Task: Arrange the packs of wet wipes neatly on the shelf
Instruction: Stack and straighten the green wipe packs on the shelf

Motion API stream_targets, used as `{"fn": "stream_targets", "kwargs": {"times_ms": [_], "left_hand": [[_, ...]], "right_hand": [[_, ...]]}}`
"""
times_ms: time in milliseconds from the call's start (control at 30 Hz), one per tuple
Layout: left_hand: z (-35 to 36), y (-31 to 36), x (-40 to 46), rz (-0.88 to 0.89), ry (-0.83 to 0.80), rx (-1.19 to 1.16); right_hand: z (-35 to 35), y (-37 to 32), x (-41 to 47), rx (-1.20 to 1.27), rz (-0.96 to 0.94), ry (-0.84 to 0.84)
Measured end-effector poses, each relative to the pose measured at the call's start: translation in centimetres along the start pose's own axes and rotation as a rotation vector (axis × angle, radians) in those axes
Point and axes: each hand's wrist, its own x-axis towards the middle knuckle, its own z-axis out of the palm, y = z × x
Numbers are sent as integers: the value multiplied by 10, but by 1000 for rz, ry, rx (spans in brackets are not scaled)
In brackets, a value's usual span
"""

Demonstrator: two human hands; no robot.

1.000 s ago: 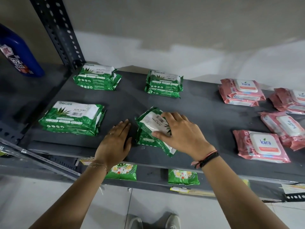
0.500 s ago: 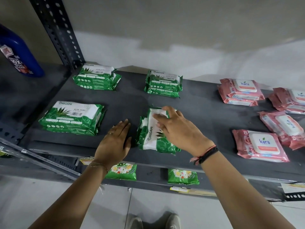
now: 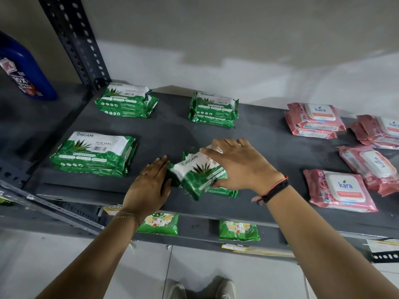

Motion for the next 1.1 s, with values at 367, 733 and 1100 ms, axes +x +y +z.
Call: {"fn": "stream_targets", "kwargs": {"times_ms": [367,733,1100], "left_hand": [[0,1,-1,-7,-15,-5],[1,0,-1,4,7,4],[1,0,-1,28,14,11]], "right_hand": [[7,-8,0,54,38,46],[11,-13,-1,81,140,91],[10,-9,-3,123,126,76]]}}
